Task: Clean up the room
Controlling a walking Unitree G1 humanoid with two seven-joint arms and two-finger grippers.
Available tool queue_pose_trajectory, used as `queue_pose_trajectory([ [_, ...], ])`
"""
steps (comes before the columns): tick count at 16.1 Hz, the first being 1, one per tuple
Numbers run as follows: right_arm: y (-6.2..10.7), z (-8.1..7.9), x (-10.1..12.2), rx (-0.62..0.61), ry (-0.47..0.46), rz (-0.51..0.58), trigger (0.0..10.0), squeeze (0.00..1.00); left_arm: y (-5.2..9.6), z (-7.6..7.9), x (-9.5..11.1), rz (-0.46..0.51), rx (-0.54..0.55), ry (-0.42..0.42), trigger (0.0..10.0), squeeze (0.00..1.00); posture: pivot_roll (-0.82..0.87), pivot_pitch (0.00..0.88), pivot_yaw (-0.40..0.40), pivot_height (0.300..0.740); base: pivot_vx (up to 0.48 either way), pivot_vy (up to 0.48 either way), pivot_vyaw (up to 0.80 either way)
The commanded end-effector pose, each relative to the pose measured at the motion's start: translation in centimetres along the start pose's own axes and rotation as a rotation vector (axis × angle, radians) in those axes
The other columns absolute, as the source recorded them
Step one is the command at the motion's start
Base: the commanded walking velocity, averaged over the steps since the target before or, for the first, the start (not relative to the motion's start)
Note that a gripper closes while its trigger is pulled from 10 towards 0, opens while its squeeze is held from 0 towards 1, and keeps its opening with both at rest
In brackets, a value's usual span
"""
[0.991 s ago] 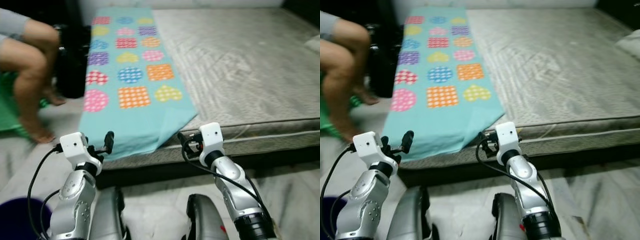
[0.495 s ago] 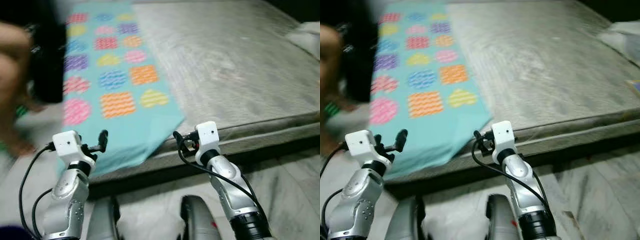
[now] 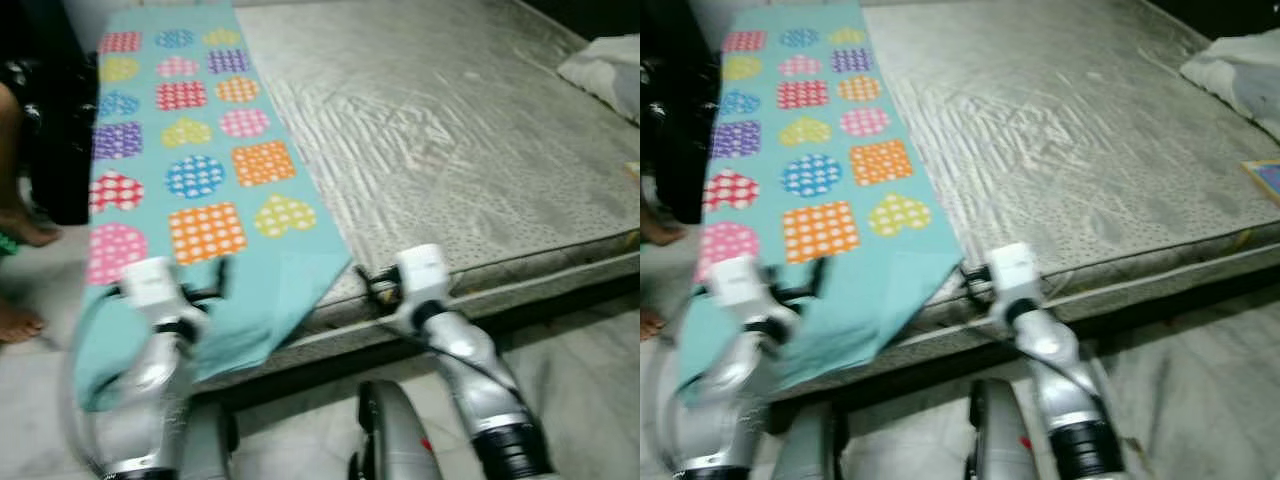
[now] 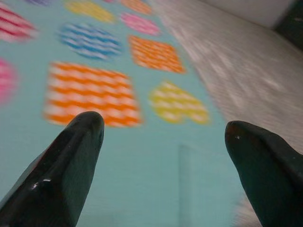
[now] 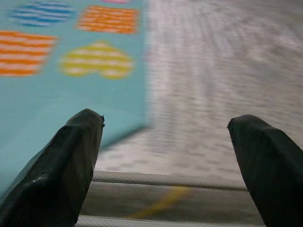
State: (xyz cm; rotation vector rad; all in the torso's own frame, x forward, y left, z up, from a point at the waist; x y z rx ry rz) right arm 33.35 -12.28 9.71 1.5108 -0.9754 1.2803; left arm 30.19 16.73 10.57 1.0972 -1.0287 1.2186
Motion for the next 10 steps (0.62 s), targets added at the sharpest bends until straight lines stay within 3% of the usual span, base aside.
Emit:
queue_pose_trajectory([
  [1, -0.1, -0.83, -0.22, 0.024, -0.017, -0.005, 10.0, 0.0, 0.36, -1.32, -0.6, -0.038, 0.047, -0.002, 10.0, 0.0, -0.08, 0.114, -0.035, 0.57, 0.0, 0.0, 0.0],
  [10, -0.2, -0.78, -0.16, 0.022, -0.016, -0.006, 10.0, 0.0, 0.28, -1.08, -0.37, -0.031, 0.036, 0.007, 10.0, 0.0, -0.09, 0.122, -0.035, 0.57, 0.0, 0.454, 0.0],
])
Point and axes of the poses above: a point about 5 cm out from each wrist's last joint towards the gripper, its own y axis pointing back from the gripper into the wrist, its own x axis along the axis of the wrist's last joint, z = x × y, the point moved 2 cm from there along -y, pointing out of the wrist towards the gripper, and after that the axes turned 9 degrees about -y, right-handed, at the moved point
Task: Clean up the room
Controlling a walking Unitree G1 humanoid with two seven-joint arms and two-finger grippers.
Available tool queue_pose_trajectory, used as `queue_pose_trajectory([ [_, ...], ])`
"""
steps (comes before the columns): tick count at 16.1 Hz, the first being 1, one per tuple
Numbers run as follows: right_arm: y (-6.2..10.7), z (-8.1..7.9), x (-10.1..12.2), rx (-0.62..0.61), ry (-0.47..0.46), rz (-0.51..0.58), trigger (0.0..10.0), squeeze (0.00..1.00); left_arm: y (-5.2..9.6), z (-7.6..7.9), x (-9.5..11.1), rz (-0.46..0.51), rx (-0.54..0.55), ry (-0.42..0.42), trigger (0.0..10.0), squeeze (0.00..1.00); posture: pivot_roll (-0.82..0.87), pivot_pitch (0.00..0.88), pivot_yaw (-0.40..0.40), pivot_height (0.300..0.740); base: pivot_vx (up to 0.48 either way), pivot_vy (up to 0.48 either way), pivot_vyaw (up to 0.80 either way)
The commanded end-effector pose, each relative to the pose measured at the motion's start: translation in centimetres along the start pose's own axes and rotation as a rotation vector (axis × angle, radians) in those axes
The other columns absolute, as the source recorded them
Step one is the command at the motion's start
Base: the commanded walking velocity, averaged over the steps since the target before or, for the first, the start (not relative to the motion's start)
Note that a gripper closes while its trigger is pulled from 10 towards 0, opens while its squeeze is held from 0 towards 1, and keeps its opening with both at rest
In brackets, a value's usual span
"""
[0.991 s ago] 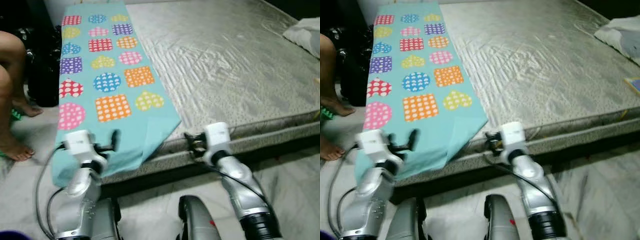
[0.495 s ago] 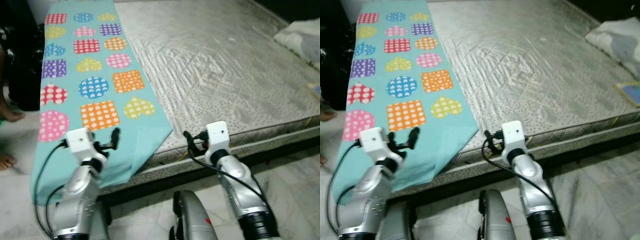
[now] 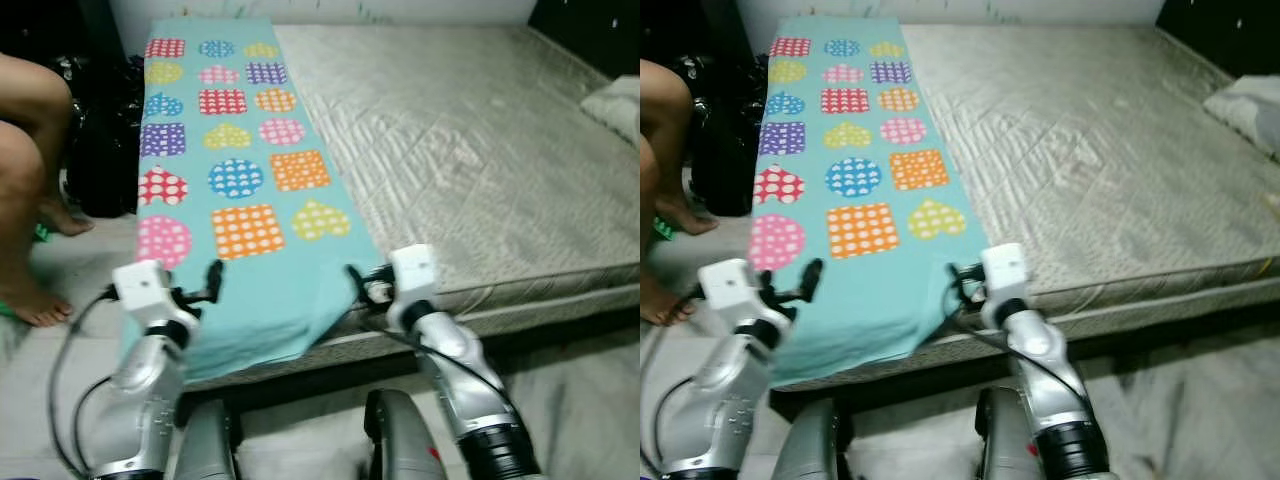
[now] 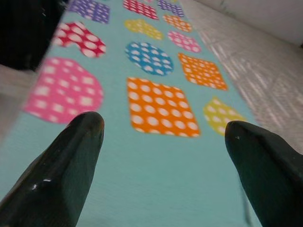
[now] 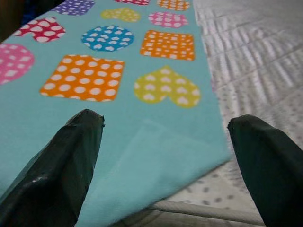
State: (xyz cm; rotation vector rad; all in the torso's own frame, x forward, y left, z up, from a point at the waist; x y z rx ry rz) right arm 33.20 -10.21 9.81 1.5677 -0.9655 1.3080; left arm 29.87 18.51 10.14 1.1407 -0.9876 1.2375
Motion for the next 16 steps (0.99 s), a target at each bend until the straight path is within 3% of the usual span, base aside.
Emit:
queue_pose_trajectory([
  [1, 0.3, 1.3, -0.2, -0.034, 0.005, -0.013, 10.0, 0.0, 0.0, 0.8, -0.2, -0.015, -0.014, 0.002, 10.0, 0.0, -0.09, 0.123, -0.034, 0.57, 0.0, 0.386, 0.0],
  [7, 0.2, 1.2, -0.2, -0.029, 0.017, -0.018, 10.0, 0.0, -0.1, 0.9, -0.1, -0.005, -0.027, -0.001, 10.0, 0.0, -0.09, 0.125, -0.031, 0.57, 0.0, 0.0, 0.0],
  [10, -0.1, 1.0, 0.1, -0.029, 0.028, -0.017, 10.0, 0.0, 0.1, 0.8, -0.2, -0.012, -0.025, -0.006, 10.0, 0.0, -0.07, 0.131, -0.032, 0.57, 0.0, 0.0, 0.52],
  [16, -2.7, -1.5, 0.3, -0.03, -0.017, -0.048, 10.0, 0.0, 1.3, -0.8, 0.6, -0.008, 0.002, -0.118, 10.0, 0.0, -0.01, 0.179, -0.034, 0.57, 0.0, 0.0, 0.0],
])
Point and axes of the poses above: a point about 5 cm out from each wrist's last joint towards the gripper, its own y axis pointing back from the gripper into the wrist, its own x axis along the axis of the wrist's last joint, z = x × y, the point moved 2 cm from there along -y, pointing out of the wrist towards the gripper, and after that the axes turned 9 degrees about -y, right-handed, at the moved point
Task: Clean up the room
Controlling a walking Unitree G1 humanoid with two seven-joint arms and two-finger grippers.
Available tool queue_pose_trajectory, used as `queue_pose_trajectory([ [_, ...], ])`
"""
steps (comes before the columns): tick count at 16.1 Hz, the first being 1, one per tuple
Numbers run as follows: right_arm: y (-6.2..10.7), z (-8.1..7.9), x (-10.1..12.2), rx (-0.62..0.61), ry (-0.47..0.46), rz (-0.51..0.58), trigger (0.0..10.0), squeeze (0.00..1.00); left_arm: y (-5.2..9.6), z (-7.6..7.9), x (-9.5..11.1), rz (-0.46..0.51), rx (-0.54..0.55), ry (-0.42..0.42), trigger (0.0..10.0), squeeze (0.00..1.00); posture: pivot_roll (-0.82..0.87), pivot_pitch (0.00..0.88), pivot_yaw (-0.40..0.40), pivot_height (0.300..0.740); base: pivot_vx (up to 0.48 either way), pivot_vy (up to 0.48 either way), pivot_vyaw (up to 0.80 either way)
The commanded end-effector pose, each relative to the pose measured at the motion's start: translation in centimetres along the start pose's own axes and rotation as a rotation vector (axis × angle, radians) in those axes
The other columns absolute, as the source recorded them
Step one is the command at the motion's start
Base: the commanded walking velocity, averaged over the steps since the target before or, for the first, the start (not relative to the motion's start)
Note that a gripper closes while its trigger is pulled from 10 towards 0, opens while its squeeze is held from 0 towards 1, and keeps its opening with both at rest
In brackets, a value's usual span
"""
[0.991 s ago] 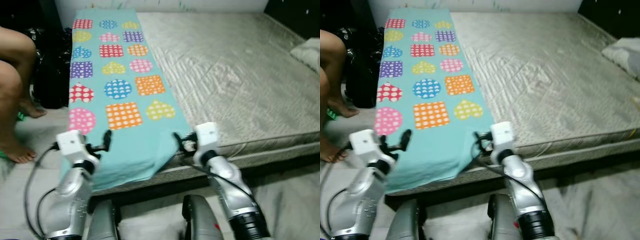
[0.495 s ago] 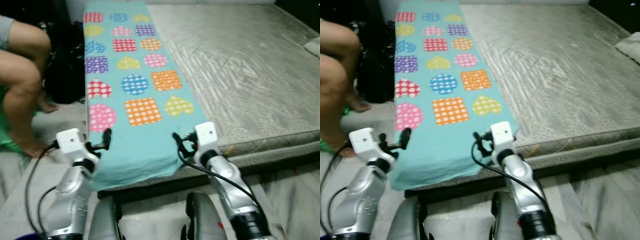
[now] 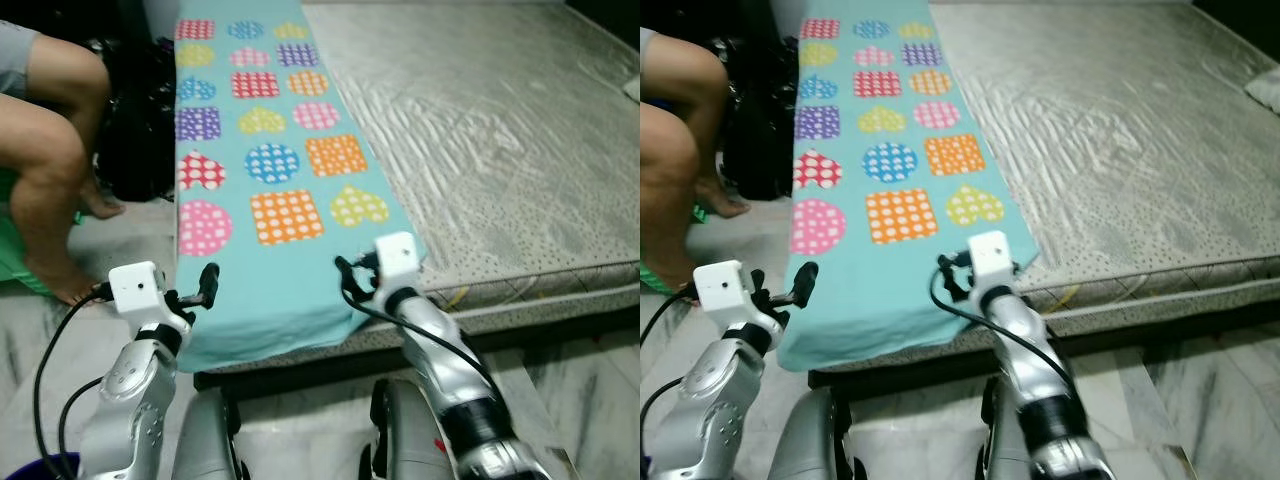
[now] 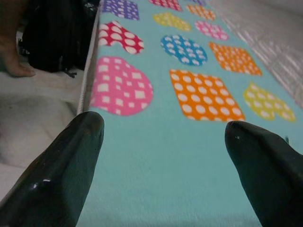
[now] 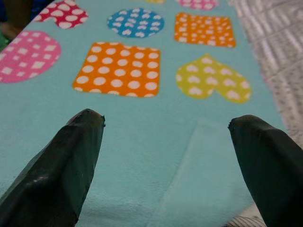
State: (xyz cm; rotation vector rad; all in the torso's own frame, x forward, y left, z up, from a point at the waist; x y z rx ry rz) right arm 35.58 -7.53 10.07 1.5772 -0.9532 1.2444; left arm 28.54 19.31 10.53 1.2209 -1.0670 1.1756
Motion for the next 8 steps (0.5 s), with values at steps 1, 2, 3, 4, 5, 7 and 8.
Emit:
queue_pose_trajectory([
  [1, -0.2, -0.2, -0.1, -0.011, 0.006, -0.011, 10.0, 0.0, 0.3, 0.0, 0.2, -0.001, 0.001, -0.013, 10.0, 0.0, 0.01, 0.195, -0.032, 0.57, 0.0, 0.0, 0.0],
  [2, -1.1, -1.0, 0.3, -0.012, 0.009, -0.015, 10.0, 0.0, 0.8, 0.3, 0.5, 0.003, -0.026, -0.025, 10.0, 0.0, 0.03, 0.215, -0.03, 0.57, 0.0, 0.0, 0.0],
  [3, -2.0, -1.2, 0.6, -0.023, 0.02, -0.027, 10.0, 0.0, 1.1, 1.0, 1.0, 0.019, -0.074, -0.032, 10.0, 0.0, 0.04, 0.227, -0.028, 0.57, 0.0, 0.0, 0.0],
  [4, -2.6, -1.4, 1.0, -0.029, 0.021, -0.025, 10.0, 0.0, 1.7, 1.8, 1.4, 0.034, -0.137, -0.048, 10.0, 0.0, 0.05, 0.24, -0.027, 0.57, 0.0, 0.0, 0.0],
  [5, -2.8, -1.5, 1.1, -0.031, 0.023, -0.024, 10.0, 0.0, 1.9, 2.0, 1.5, 0.035, -0.15, -0.057, 10.0, 0.0, 0.05, 0.242, -0.026, 0.57, 0.0, 0.0, 0.0],
  [7, -3.4, -1.8, 1.7, -0.055, 0.014, -0.017, 10.0, 0.0, 3.0, 2.2, 1.4, 0.022, -0.161, -0.071, 10.0, 0.0, 0.07, 0.266, -0.027, 0.57, 0.0, 0.0, 0.0],
  [8, -3.5, -1.9, 1.6, -0.064, 0.013, -0.018, 10.0, 0.0, 3.4, 2.2, 1.3, 0.015, -0.161, -0.071, 10.0, 0.0, 0.08, 0.278, -0.028, 0.57, 0.0, 0.0, 0.0],
])
Point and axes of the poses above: a point about 5 cm out from each wrist's last joint towards the gripper, its own y axis pointing back from the gripper into the wrist, its own x axis along the axis of the wrist's last joint, z = x × y, the point moved 2 cm from there along -y, pointing out of the wrist towards the gripper, and after that the axes turned 9 degrees about -y, right-handed, at the moved point
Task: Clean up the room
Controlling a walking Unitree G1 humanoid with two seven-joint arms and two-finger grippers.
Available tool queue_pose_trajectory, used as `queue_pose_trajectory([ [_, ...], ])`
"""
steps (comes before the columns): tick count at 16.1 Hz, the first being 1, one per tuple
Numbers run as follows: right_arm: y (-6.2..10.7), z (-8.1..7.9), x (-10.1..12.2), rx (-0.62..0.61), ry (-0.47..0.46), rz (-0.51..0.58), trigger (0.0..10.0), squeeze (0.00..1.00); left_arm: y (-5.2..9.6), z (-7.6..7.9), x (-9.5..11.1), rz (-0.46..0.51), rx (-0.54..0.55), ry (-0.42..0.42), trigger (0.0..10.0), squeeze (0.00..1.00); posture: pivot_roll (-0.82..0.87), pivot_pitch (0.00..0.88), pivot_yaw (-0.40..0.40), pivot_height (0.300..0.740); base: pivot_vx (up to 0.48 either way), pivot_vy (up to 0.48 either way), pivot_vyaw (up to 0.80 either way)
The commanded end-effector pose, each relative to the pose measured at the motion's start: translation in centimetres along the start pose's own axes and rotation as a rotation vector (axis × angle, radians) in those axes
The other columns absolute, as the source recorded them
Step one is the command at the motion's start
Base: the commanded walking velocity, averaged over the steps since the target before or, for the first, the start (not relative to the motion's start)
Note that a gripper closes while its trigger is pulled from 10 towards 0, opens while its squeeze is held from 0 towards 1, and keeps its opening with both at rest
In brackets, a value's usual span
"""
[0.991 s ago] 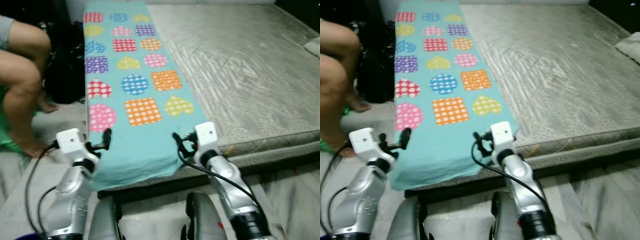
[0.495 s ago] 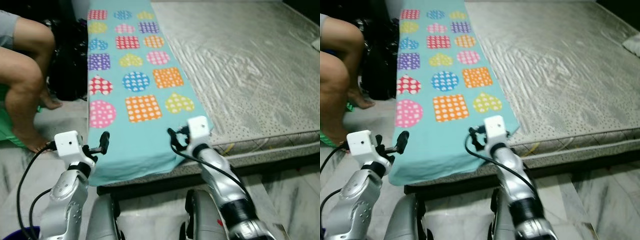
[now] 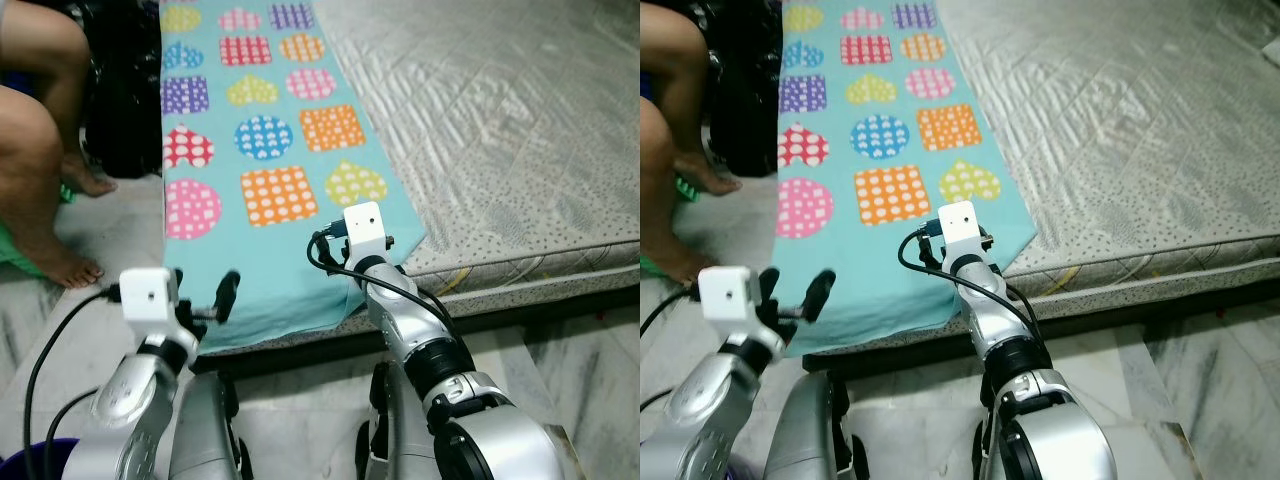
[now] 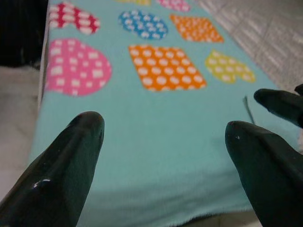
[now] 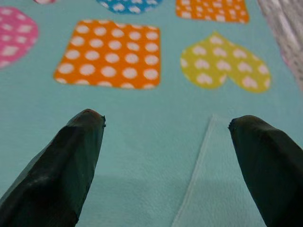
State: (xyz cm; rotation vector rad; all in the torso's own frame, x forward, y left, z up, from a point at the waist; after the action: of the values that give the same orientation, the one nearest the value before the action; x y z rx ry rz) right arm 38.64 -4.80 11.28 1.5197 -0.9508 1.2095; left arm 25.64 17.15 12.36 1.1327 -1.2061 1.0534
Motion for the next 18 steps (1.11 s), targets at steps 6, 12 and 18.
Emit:
queue_pose_trajectory([
  [6, 0.0, -0.5, -2.9, -0.096, 0.03, -0.102, 10.0, 0.0, 1.6, 1.5, 0.2, -0.045, -0.043, 0.006, 10.0, 0.0, 0.1, 0.329, -0.022, 0.57, 0.0, 0.0, 0.0],
  [12, 0.5, -0.1, -4.7, -0.161, 0.063, -0.177, 8.0, 0.0, 2.4, 2.1, 0.1, -0.071, -0.052, 0.013, 10.0, 0.0, 0.12, 0.351, -0.026, 0.57, 0.0, 0.0, 0.0],
  [18, 0.4, -0.3, -4.5, -0.167, 0.062, -0.173, 10.0, 0.0, 2.4, 2.1, 0.1, -0.076, -0.049, 0.012, 10.0, 0.0, 0.12, 0.346, -0.027, 0.57, 0.0, 0.0, 0.0],
])
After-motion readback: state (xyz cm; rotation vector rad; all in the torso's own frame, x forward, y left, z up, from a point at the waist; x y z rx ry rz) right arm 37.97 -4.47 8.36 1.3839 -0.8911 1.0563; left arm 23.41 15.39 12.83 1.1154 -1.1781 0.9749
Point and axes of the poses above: a point about 5 cm out from each wrist's last joint towards the gripper, its own y axis pointing back from the gripper into the wrist, its own x axis along the axis of the wrist's last joint, z = x × y, the point moved 2 cm from there along -y, pointing out of the wrist towards the gripper, and after that the axes turned 9 degrees about -y, right-handed, at the moved point
